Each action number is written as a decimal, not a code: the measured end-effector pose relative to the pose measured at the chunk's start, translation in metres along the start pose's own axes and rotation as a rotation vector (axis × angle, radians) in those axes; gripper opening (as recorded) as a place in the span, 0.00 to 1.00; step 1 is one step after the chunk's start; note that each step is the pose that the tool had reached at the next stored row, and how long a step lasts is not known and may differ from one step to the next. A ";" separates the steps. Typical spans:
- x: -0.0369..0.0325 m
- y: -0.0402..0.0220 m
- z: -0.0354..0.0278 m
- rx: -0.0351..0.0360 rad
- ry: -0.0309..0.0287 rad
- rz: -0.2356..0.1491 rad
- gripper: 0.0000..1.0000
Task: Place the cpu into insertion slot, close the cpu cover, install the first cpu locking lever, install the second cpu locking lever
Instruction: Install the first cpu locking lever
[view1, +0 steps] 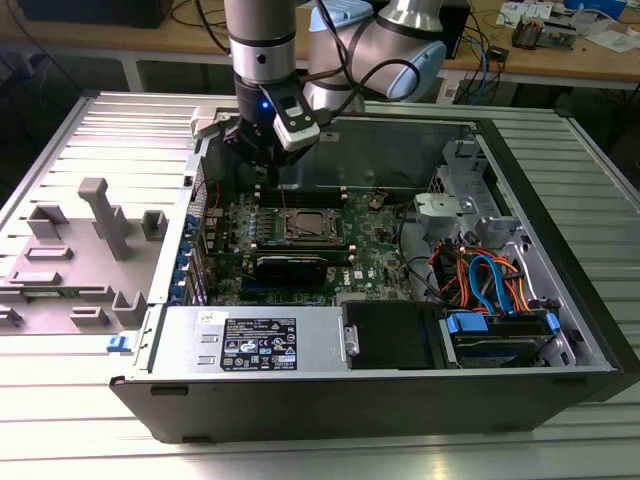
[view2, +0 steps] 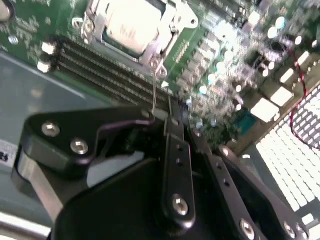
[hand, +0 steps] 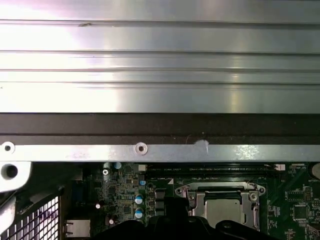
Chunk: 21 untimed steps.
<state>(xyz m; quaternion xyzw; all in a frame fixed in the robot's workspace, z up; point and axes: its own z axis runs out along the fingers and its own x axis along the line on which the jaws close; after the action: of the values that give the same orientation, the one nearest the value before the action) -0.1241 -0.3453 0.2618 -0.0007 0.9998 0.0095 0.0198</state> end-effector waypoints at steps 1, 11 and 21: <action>-0.0009 0.0000 0.0001 0.0000 0.0001 0.000 0.11; -0.0134 -0.0001 0.0010 0.0000 0.0000 0.000 0.11; -0.0154 -0.0001 0.0011 0.0000 0.0000 0.000 0.11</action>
<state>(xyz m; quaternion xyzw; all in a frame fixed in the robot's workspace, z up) -0.1087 -0.3454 0.2614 -0.0006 0.9998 0.0095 0.0198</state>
